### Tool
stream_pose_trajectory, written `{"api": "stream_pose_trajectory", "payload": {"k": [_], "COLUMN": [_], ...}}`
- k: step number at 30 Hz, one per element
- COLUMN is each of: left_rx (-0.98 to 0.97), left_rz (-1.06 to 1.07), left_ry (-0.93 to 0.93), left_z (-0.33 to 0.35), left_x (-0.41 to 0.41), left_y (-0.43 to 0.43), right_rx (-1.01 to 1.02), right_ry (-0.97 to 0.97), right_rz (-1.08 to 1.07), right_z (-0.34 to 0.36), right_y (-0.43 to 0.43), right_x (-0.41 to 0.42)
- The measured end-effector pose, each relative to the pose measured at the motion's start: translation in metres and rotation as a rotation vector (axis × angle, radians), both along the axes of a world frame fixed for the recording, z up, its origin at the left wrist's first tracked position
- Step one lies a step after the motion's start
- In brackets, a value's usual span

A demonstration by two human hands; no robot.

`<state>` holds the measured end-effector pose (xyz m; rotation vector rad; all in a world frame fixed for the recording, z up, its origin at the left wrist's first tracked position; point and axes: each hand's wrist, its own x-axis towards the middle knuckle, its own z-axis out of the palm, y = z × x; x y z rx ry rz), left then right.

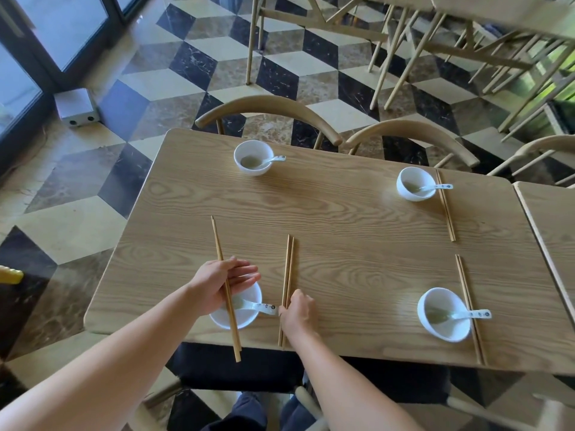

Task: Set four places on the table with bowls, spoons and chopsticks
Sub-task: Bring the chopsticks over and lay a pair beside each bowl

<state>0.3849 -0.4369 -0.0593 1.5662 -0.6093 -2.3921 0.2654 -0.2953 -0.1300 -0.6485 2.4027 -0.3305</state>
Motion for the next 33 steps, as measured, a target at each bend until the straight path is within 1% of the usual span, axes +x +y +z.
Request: {"api": "stream_pose_trajectory", "payload": {"k": [6,7,8,9,11,12,13,14,15,18,22,26,29,33], "left_rx": [0.001,0.004,0.006,0.009,0.014,0.016,0.020,0.028,0.037,0.044,0.018,-0.010,-0.002,-0.028], "left_rz": [-0.019,-0.020,-0.023,-0.026,-0.019,-0.014,-0.015,-0.024,-0.042,-0.115,-0.139,-0.082,-0.100,-0.155], "left_ry": [0.025,0.036,0.050,0.068,0.110,0.137,0.168,0.201,0.233,0.309,0.398,0.426,0.430,0.384], "left_z": [0.003,0.005,0.006,0.007,0.011,0.013,0.015,0.016,0.018,0.022,0.024,0.024,0.023,0.018], "left_x": [-0.015,-0.019,-0.023,-0.028,-0.038,-0.042,-0.046,-0.050,-0.053,-0.060,-0.065,-0.069,-0.070,-0.076], "left_y": [-0.004,-0.004,-0.004,-0.004,-0.005,-0.006,-0.008,-0.010,-0.011,-0.013,-0.015,-0.024,-0.029,-0.039], "right_rx": [-0.012,-0.037,-0.096,-0.180,-0.348,-0.413,-0.455,-0.484,-0.505,-0.554,-0.530,-0.478,-0.475,-0.460], "right_ry": [0.019,-0.005,-0.079,-0.216,-0.631,-0.834,-0.987,-1.091,-1.148,-1.184,-1.210,-1.190,-1.177,-1.135], "right_rz": [-0.055,-0.069,-0.114,-0.192,-0.327,-0.332,-0.301,-0.261,-0.229,-0.255,-0.289,-0.299,-0.312,-0.311], "right_z": [0.009,0.014,0.023,0.034,0.060,0.074,0.086,0.096,0.105,0.119,0.126,0.127,0.127,0.123], "right_y": [0.012,0.012,0.010,0.006,-0.002,-0.004,-0.006,-0.006,-0.005,-0.007,-0.013,-0.019,-0.024,-0.037], "right_x": [-0.013,-0.014,-0.014,-0.012,-0.006,-0.004,-0.001,0.000,0.001,-0.001,-0.002,0.000,0.003,-0.004]}}
